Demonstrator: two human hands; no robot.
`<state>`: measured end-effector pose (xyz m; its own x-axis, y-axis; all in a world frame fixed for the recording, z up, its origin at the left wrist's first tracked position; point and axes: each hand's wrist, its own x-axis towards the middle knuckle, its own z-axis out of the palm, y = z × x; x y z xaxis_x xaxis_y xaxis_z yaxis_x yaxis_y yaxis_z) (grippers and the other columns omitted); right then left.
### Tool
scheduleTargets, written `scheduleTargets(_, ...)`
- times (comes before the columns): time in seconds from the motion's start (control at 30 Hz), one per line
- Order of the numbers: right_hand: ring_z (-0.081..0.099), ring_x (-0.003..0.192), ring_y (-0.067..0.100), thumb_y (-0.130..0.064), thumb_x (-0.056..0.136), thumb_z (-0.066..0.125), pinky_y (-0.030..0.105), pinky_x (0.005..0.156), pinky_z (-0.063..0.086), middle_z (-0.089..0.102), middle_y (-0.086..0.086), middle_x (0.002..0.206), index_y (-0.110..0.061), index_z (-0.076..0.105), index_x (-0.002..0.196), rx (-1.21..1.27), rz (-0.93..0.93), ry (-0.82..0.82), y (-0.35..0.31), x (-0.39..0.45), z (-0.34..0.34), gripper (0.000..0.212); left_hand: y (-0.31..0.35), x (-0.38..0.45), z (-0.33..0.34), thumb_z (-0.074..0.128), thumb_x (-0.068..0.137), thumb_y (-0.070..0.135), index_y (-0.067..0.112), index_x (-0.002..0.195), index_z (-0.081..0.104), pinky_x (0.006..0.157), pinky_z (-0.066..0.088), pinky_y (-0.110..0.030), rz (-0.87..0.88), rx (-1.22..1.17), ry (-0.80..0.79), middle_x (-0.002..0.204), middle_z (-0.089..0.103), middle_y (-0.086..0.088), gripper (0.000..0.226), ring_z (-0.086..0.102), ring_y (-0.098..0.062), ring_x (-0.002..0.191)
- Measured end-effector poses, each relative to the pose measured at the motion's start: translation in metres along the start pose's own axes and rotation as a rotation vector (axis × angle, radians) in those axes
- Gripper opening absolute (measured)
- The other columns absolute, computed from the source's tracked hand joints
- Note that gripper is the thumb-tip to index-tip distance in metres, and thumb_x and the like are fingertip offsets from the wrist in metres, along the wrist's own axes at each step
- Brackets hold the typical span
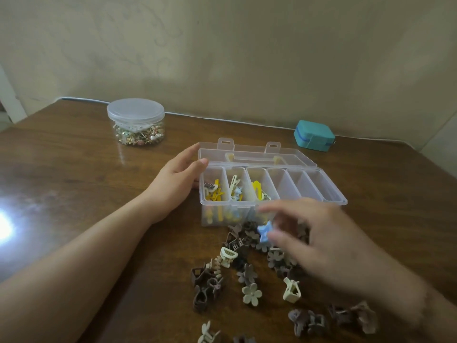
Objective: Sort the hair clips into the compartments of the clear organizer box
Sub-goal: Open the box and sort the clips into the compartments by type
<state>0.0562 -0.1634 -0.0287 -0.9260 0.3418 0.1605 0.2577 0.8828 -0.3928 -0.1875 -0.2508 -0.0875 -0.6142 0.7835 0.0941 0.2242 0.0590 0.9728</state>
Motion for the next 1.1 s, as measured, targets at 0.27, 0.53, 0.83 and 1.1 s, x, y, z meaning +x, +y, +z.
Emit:
scheduleTargets(0.27,0.045,0.097,0.001,-0.039,0.089,0.059,0.023,0.082,0.036,0.058,-0.018,0.096,-0.037,0.065,0.089,-0.05,0.054,0.183,0.04,0.054,0.004,0.006,0.001,-0.001,-0.001,0.049,0.103,0.032,0.03,0.155,0.033,0.087,0.046,-0.015,0.001,0.008,-0.002,0.137,0.057,0.012,0.054,0.059,0.003,0.108)
scheduleTargets(0.53,0.058,0.077,-0.001,-0.029,0.087,0.063,0.021,0.067,0.052,0.066,-0.015,0.083,-0.023,0.071,0.095,-0.106,-0.385,0.133,0.014,0.024,0.005,0.013,0.0,-0.001,-0.002,0.05,0.103,0.033,0.028,0.155,0.033,0.11,0.043,-0.036,-0.016,0.009,-0.004,0.144,0.056,0.007,0.055,0.057,-0.009,0.126)
scheduleTargets(0.83,0.06,0.073,-0.004,-0.033,0.079,0.069,0.02,0.059,0.05,0.066,-0.022,0.081,-0.04,0.066,0.1,-0.275,-0.397,-0.243,0.002,0.022,0.015,0.022,-0.001,-0.001,-0.004,0.05,0.102,0.036,0.03,0.155,0.032,0.112,0.043,-0.044,-0.014,0.037,-0.01,0.148,0.053,0.006,0.057,0.054,-0.013,0.13)
scheduleTargets(1.1,0.061,0.07,-0.004,-0.033,0.08,0.073,0.016,0.058,0.045,0.062,-0.024,0.076,-0.04,0.068,0.105,-0.259,-0.472,-0.297,0.008,0.022,0.017,0.027,0.0,0.0,-0.002,0.05,0.102,0.034,0.03,0.155,0.032,0.1,0.045,-0.025,-0.016,0.028,-0.004,0.15,0.05,0.007,0.056,0.054,-0.008,0.127)
